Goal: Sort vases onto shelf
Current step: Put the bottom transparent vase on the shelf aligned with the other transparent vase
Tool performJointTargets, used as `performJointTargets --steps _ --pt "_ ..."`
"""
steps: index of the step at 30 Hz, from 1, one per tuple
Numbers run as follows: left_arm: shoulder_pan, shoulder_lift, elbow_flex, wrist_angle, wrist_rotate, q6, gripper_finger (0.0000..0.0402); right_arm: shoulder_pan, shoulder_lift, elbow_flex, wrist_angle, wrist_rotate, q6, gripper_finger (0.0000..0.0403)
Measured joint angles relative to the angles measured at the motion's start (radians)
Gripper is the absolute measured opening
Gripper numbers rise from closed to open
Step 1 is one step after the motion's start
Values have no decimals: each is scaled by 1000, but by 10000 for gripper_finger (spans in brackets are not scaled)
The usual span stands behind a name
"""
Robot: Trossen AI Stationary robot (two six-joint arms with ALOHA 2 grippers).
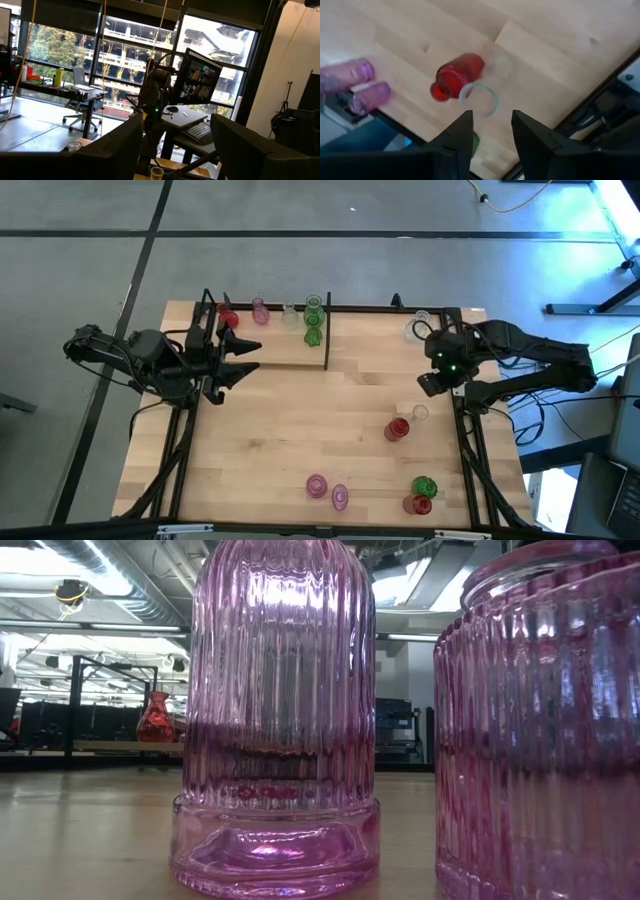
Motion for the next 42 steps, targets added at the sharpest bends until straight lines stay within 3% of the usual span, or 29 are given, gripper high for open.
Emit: performJointTargets --steps 8,16,34,42 --pt "0 0 0 0 0 0 224 196 0 -1 15 56 162 127" --pt "0 0 0 0 0 0 224 387 8 -136 213 178 408 127" --pt "0 0 0 0 0 0 224 393 90 -191 202 286 464 127" --pt "0 0 0 0 0 0 224 393 125 -194 212 277 464 127"
